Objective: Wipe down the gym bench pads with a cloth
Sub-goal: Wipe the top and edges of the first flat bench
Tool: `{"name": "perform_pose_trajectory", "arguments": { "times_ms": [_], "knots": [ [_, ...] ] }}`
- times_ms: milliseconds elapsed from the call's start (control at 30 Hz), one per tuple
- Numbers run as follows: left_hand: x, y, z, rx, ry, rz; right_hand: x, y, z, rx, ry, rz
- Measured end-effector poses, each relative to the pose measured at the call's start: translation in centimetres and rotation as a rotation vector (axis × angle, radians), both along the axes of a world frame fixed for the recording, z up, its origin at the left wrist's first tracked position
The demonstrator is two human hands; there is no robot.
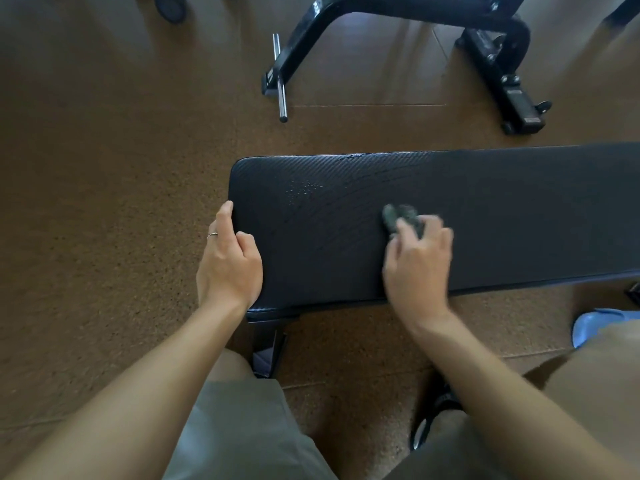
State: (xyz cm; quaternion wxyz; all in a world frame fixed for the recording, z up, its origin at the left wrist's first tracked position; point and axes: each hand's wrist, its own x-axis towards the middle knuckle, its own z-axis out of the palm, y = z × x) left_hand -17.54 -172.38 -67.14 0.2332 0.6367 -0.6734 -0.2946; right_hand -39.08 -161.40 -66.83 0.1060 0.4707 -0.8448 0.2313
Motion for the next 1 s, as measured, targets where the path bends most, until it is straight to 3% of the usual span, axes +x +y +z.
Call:
{"name": "perform_pose_trajectory", "arguments": {
  "times_ms": [167,267,333,500,567,700,800,900,1000],
  "knots": [
    [0.3,-0.4,-0.5,0.016,0.044,0.014,12.1,0.5,-0.1,0.039,-0.053,0.532],
    [0.5,-0.4,-0.6,0.04,0.081,0.015,9.7,0.3,0.1,0.081,-0.024,0.704],
    [0.5,-0.4,-0.5,0.06,0.1,0.021,5.5,0.2,-0.1,0.067,0.053,0.642],
    [0.4,-0.2,-0.5,0.056,0.105,0.027,-2.2,-1.0,-0.5,0.027,-0.022,0.093],
    [0.4,-0.3,-0.6,0.056,0.11,0.026,0.5,-3.1,-0.7,-0.001,-0.011,0.125],
    [0.4,-0.5,-0.8,0.056,0.104,0.037,9.0,-9.3,-0.6,-0.003,-0.043,0.614],
    [0.4,-0.6,-0.9,0.039,0.122,0.034,9.9,-14.4,-0.1,0.01,-0.009,0.805],
    [0.4,-0.7,-0.8,0.047,0.06,0.027,5.9,-16.8,-0.4,0.019,0.073,0.794],
    [0.4,-0.6,-0.8,0.047,0.03,0.031,-1.3,-16.3,-1.0,-0.023,0.087,0.489]
  ]
}}
